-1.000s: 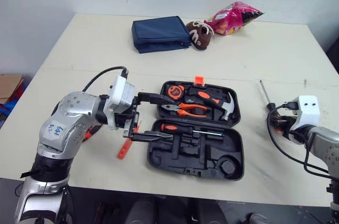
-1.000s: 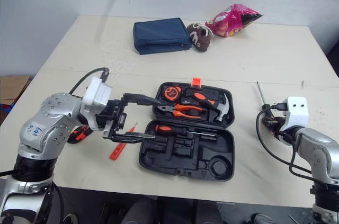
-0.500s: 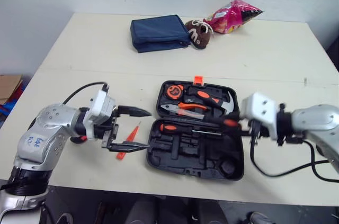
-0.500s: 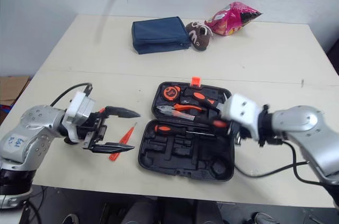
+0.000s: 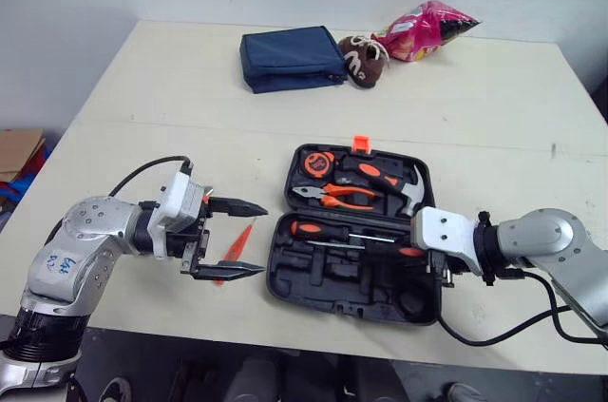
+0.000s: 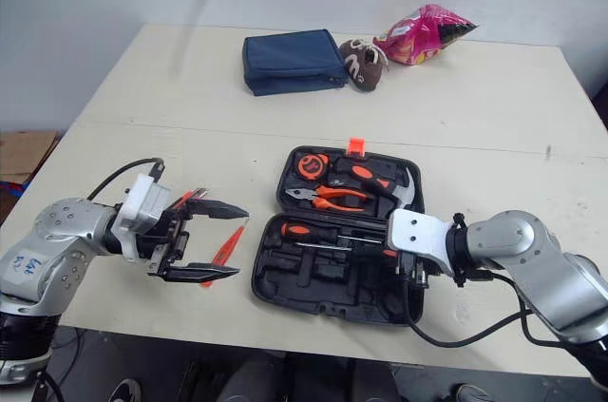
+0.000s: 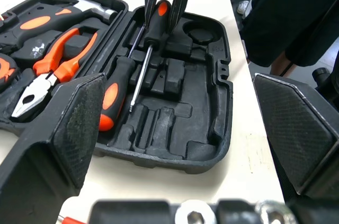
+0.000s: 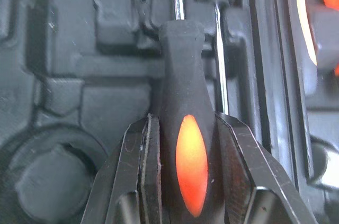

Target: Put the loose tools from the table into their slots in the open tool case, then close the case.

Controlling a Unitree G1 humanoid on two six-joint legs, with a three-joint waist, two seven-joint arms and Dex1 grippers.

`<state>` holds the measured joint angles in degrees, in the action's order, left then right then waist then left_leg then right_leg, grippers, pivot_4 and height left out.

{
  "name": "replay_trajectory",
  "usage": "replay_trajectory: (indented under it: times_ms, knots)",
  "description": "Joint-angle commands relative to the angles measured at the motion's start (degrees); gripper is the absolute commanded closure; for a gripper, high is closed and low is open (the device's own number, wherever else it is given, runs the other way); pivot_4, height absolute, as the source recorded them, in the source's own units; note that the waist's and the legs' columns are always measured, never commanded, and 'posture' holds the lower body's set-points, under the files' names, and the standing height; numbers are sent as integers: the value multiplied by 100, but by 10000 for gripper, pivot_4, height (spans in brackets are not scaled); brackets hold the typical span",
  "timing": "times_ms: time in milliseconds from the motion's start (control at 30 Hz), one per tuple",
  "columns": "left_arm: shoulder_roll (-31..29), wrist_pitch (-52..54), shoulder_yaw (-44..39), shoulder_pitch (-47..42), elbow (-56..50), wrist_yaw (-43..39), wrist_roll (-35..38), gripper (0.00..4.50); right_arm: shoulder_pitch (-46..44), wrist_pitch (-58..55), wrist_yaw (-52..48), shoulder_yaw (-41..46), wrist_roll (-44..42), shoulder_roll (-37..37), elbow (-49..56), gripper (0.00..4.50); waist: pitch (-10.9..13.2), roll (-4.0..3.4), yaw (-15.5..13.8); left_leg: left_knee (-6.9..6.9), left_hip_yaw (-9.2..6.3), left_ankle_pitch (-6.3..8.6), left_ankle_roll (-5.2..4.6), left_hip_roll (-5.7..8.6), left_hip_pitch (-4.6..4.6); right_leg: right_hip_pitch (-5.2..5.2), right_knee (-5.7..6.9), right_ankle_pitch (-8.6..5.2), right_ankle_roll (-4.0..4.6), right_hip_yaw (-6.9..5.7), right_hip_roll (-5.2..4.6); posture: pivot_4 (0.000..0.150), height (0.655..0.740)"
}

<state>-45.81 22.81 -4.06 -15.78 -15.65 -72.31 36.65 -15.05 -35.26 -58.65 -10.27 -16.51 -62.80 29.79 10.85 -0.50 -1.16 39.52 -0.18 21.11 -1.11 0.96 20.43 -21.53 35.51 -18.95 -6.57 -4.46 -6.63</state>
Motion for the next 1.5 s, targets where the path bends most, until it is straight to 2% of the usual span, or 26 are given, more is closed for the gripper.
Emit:
replay_trajectory:
  times_ms: [33,400,467,533,733,833,933,1033,1167,1300,1500]
  knots:
    - [-21,-42,-80,4,-214,20,40,0,-51,-152,-13,14,26,38,170,34847,0,0,0,0,0,0,0,0,0,0,0,0,0,0,0,1500,7400]
    - [-19,-36,-101,40,-279,125,28,0,-75,-407,-43,62,8,33,182,34847,0,0,-7,0,-1,0,0,0,-1,2,0,0,0,-1,0,1500,7400]
    - [-17,-27,-108,53,-299,157,35,0,-124,-235,-14,84,54,111,154,24421,0,0,-7,0,-1,0,0,0,-1,2,0,0,0,-1,0,1500,7400]
    - [-20,-15,-125,66,-307,182,53,0,-160,-149,-156,310,-197,156,196,17295,0,0,-4,0,-1,0,0,0,-1,2,0,0,0,0,0,1500,7400]
    - [-107,55,-233,178,-311,164,117,0,-5,-157,-762,1284,-1022,-81,297,17295,0,0,-19,-1,-1,0,0,0,0,2,-1,0,0,-2,1,1500,7400]
    - [-103,62,-235,152,-285,186,104,0,81,-59,-835,1673,-1304,54,169,17295,1,1,-15,0,-2,0,-1,0,0,4,-1,0,0,-3,0,1500,7400]
    - [-63,28,-193,110,-227,193,62,0,42,417,-664,1892,-1730,876,-26,17295,-5,13,-6,0,-6,0,0,-3,-2,6,0,0,0,-5,2,1500,7400]
    - [-27,-1,-147,76,-200,190,30,0,291,686,-786,1834,-1765,1218,-146,24954,-3,8,-1,-1,-3,0,1,-2,-3,4,3,0,0,-4,3,1500,7400]
    - [-3,-32,-43,-15,-187,159,-19,0,830,1723,-832,1300,-989,1575,-737,44570,-9,20,-18,0,-5,0,1,0,-2,7,1,0,0,-6,4,1500,7400]
    - [-10,-14,-43,-18,-186,173,-34,0,909,2396,-751,1143,-631,1895,-1255,44890,-8,18,-4,4,0,-1,-2,8,-3,6,9,0,0,-1,5,1500,7400]
    - [-16,31,1,24,-288,217,-58,0,876,2794,-687,854,-455,2193,-1347,44890,-8,18,31,3,-2,-1,0,-1,-4,4,8,0,0,-3,7,1500,7400]
